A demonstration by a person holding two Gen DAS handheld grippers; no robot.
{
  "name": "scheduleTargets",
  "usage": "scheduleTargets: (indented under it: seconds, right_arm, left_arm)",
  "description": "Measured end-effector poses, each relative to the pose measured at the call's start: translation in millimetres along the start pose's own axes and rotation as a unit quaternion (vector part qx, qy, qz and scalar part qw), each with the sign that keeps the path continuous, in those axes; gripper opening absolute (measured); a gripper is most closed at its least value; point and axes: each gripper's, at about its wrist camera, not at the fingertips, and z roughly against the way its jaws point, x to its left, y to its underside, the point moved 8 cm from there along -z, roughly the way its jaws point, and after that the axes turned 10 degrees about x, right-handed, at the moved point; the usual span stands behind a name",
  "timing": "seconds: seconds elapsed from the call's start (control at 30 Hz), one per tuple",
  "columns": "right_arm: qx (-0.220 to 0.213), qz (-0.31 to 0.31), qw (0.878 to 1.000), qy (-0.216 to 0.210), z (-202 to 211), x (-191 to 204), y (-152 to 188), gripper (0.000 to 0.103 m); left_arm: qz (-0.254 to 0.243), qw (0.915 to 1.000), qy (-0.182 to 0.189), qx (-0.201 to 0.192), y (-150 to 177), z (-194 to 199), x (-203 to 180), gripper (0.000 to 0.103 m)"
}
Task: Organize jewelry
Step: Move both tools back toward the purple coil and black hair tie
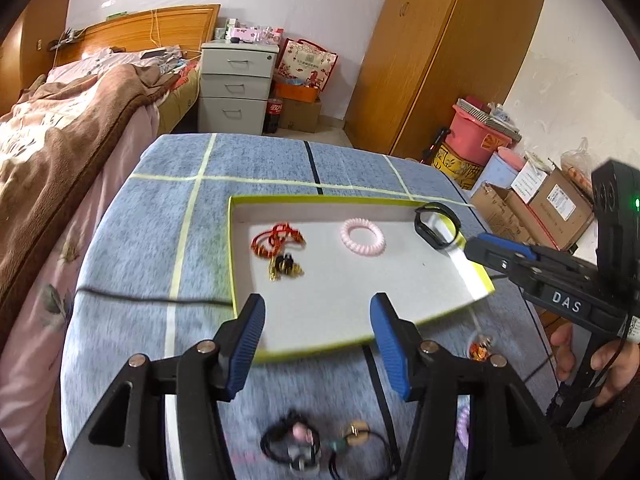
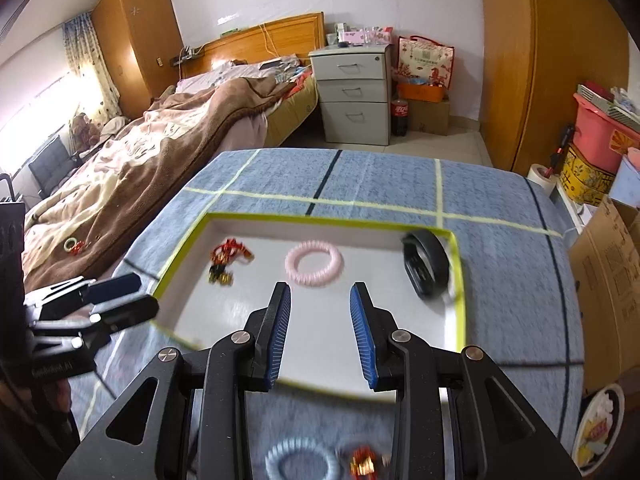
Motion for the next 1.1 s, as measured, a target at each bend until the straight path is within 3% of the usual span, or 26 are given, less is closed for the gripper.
scheduleTargets:
  seconds: [0.33,0.37,0.43,0.83,1.1]
  right_arm:
    - [0.0,-0.011,1.0,0.014,24.5,-7.2,67.2,0.034]
    - [0.001,-0.009,1.0,0.017,25.9,-6.7,73.2,0.036]
    - [0.001,-0.004,1.0,0.024,29.0,-7.4,82.7,0.054]
    - [0.057,0.012,0.997,0.041,12.3,-6.7,148.5,0.054]
    - [0.071,0.032,0.996,0.05,0.7,5.5,160.0,0.054]
  left_arm:
    - [0.017,0.9997,0.003,-0.016,46.8,22.5,9.5,0.057]
    - [0.017,0.9998,0.0,-0.015,51.4,23.0,10.8,0.057]
    - [0.016,0.9998,0.0,-0.011,58.9,23.7,12.6,0.057]
    - [0.043,0.9989,-0.017,0.0,95.1,26.2,37.7,0.058]
    - [0.055,0.9984,-0.01,0.01,103.7,17.5,38.9,0.058]
